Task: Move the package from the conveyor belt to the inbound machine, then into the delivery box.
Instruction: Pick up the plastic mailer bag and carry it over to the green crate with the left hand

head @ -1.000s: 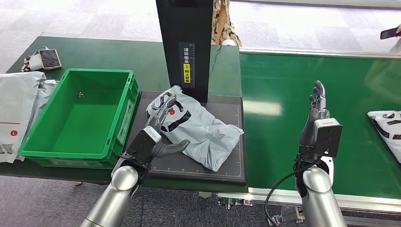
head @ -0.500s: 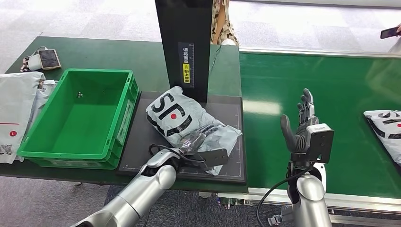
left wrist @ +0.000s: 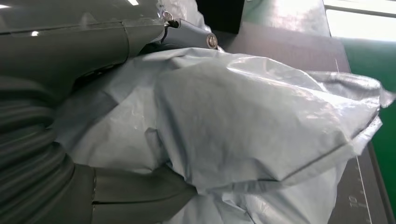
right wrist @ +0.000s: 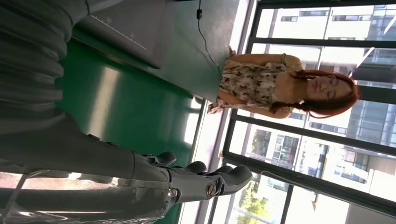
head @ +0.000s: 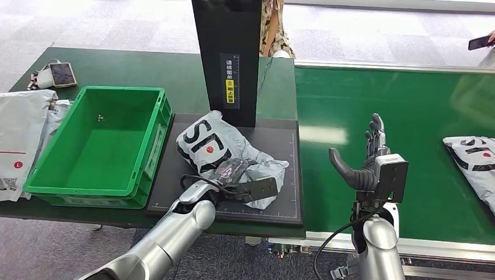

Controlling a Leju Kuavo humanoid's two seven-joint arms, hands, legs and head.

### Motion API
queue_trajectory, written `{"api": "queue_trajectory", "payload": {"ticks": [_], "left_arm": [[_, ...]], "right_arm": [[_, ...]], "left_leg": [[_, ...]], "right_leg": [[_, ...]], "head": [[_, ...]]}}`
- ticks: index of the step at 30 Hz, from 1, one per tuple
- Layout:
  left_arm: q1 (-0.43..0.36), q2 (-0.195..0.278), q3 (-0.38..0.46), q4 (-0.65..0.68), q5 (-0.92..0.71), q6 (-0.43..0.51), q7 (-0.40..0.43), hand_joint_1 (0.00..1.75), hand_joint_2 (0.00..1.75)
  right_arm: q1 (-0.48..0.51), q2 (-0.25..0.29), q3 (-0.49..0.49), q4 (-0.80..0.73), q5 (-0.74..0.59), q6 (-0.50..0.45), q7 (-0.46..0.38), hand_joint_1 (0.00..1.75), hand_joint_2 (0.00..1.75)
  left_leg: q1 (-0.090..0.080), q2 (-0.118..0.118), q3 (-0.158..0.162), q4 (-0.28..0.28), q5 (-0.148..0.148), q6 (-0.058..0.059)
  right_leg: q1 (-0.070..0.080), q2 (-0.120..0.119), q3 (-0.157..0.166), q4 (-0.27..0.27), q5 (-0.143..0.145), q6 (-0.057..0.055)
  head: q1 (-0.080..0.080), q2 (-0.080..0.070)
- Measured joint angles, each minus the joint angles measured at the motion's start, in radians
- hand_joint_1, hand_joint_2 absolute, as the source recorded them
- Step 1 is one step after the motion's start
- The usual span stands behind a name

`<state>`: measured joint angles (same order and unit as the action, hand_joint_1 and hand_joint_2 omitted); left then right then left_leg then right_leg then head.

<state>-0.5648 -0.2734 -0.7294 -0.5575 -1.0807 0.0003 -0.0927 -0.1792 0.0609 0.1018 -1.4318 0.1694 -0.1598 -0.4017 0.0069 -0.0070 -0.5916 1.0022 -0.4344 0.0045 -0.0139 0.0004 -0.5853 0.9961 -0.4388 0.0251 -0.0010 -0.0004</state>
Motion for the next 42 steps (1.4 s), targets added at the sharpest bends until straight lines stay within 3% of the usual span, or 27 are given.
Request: {"api": "queue_trajectory", "payload": {"ticks": [16, 31, 35, 42], "left_arm": [[0.069, 0.035, 0.093, -0.128, -0.158, 0.221, -0.084, 1.75, 1.75], [0.085, 0.049, 0.13, -0.19, -0.175, 0.231, -0.089, 1.75, 1.75], [0.088, 0.052, 0.133, -0.207, -0.215, 0.275, -0.09, 1.75, 1.75], [0.071, 0.092, 0.191, -0.331, -0.307, 0.315, -0.047, 1.75, 1.75]], "right_arm": [[0.069, 0.001, -0.044, -0.086, 0.005, 0.006, 0.0, 0.0, 1.75], [0.088, 0.004, -0.068, -0.116, 0.007, 0.013, 0.0, 0.0, 1.75], [0.094, 0.004, -0.074, -0.122, 0.008, 0.013, -0.001, 0.0, 1.75], [0.114, 0.001, -0.101, -0.13, -0.005, 0.014, -0.022, 0.0, 1.75]], "left_leg": [[0.0, 0.0, -0.005, 0.0, 0.0, 0.0], [0.0, 0.0, -0.006, 0.0, 0.0, 0.0], [0.0, 0.0, -0.006, 0.0, 0.0, 0.0], [0.0, 0.0, -0.006, 0.0, 0.0, 0.0]], "right_leg": [[0.0, 0.0, -0.005, 0.0, 0.0, 0.0], [0.0, 0.0, -0.006, 0.0, 0.0, 0.0], [0.0, 0.0, -0.006, 0.0, 0.0, 0.0], [0.0, 0.0, -0.007, 0.0, 0.0, 0.0]], "head": [[0.0, 0.0], [0.0, 0.0], [0.0, 0.0], [0.0, 0.0]]}}
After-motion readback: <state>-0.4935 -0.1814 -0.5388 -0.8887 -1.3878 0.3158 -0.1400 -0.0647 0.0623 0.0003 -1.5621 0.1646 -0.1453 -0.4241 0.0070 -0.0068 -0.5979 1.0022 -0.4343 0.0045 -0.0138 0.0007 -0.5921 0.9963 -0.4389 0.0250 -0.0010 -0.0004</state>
